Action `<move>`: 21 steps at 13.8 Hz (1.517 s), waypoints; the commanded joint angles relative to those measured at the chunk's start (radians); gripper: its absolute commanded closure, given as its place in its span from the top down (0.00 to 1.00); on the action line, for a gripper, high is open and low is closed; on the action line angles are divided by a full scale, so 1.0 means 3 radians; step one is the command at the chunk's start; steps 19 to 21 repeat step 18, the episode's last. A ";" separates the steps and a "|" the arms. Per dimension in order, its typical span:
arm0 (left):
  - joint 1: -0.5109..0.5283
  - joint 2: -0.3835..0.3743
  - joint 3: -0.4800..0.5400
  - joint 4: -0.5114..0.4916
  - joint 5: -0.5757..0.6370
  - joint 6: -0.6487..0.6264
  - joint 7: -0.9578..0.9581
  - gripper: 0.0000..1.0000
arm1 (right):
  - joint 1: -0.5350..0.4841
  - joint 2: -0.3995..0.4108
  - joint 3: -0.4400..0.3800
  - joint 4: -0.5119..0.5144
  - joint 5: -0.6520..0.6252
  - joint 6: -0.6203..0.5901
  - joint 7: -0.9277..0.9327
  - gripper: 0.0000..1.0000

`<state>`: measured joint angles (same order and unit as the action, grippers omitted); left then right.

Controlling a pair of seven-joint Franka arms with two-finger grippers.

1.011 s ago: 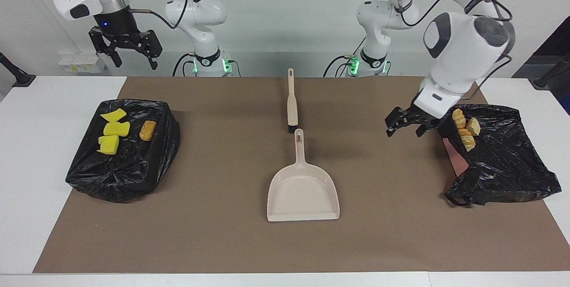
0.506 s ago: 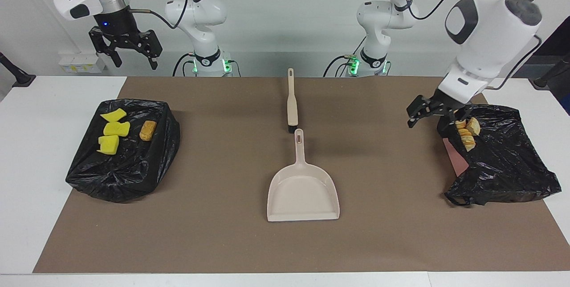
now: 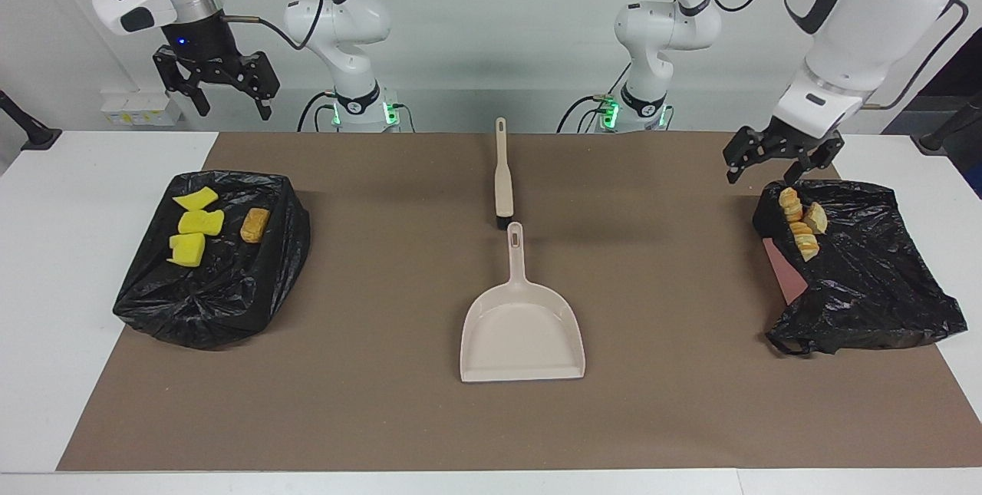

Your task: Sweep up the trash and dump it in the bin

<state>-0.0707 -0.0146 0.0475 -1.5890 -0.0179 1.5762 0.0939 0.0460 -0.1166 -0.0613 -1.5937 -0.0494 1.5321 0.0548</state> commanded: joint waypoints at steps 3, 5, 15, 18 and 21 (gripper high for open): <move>0.0108 -0.0033 -0.0015 0.0025 -0.0027 -0.0089 0.0060 1.00 | -0.0015 -0.0031 0.0005 -0.0021 0.0011 -0.0004 -0.0055 1.00; 0.0098 -0.0018 -0.0020 0.0086 -0.0002 -0.0232 0.0065 1.00 | -0.0015 -0.0031 0.0005 -0.0021 0.0011 -0.0009 -0.0055 1.00; 0.0082 -0.0059 -0.0025 0.0025 -0.0017 -0.0248 0.0066 1.00 | -0.0015 -0.0031 0.0005 -0.0021 0.0011 -0.0004 -0.0055 1.00; 0.0087 -0.0038 -0.0041 0.0081 -0.0007 -0.0289 0.0081 1.00 | -0.0015 -0.0031 0.0005 -0.0021 0.0011 -0.0009 -0.0055 1.00; 0.0087 -0.0038 -0.0041 0.0081 -0.0007 -0.0289 0.0081 1.00 | -0.0015 -0.0031 0.0005 -0.0021 0.0011 -0.0009 -0.0055 1.00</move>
